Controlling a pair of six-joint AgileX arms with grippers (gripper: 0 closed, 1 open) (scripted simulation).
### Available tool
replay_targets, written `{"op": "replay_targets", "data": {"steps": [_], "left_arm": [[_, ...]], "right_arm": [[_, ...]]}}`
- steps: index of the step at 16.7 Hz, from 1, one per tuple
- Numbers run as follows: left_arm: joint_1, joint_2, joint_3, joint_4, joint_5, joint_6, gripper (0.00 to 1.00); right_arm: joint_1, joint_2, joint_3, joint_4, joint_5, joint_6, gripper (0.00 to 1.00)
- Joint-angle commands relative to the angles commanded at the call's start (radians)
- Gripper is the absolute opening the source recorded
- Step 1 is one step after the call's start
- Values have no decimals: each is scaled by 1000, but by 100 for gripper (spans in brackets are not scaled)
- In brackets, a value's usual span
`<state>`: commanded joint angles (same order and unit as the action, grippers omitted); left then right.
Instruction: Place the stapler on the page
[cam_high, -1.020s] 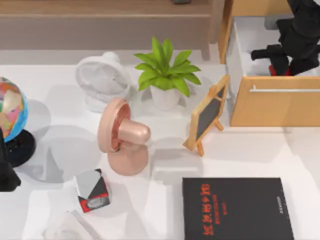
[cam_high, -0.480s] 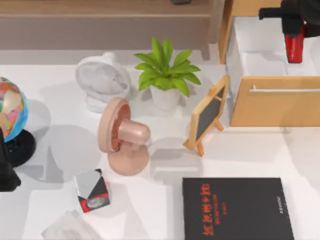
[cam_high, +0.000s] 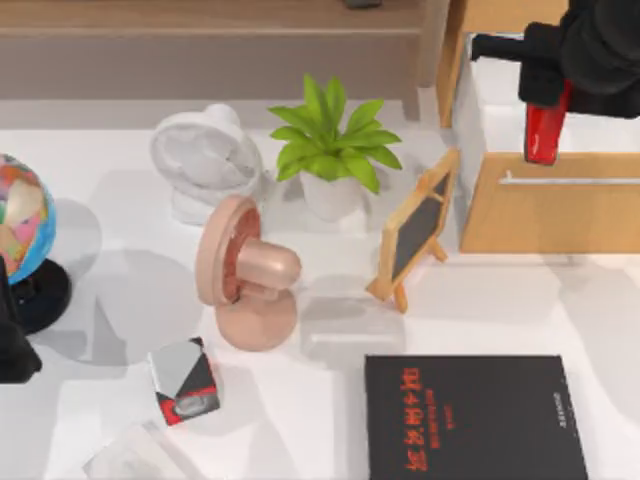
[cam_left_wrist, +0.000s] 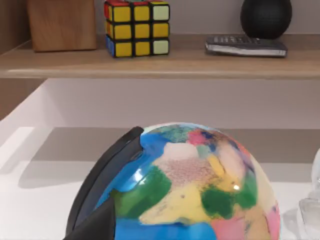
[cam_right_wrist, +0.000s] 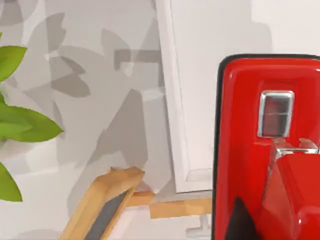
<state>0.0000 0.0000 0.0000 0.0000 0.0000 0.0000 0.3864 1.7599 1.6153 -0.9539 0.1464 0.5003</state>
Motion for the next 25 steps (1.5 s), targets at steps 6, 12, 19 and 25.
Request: {"op": "replay_targets", "data": {"steps": [6,12,19,25], "left_arm": [[0,0,0,0,0,0,100],[0,0,0,0,0,0,100],[0,0,0,0,0,0,100],[0,0,0,0,0,0,100]], "right_arm": [[193,-113,-266,9,-29,176,0],[354,-134,-477,3,-64,272,0],[395,-130,-528,1,-73,289,0],[390,-110,-558,54,-73,287,0]]}}
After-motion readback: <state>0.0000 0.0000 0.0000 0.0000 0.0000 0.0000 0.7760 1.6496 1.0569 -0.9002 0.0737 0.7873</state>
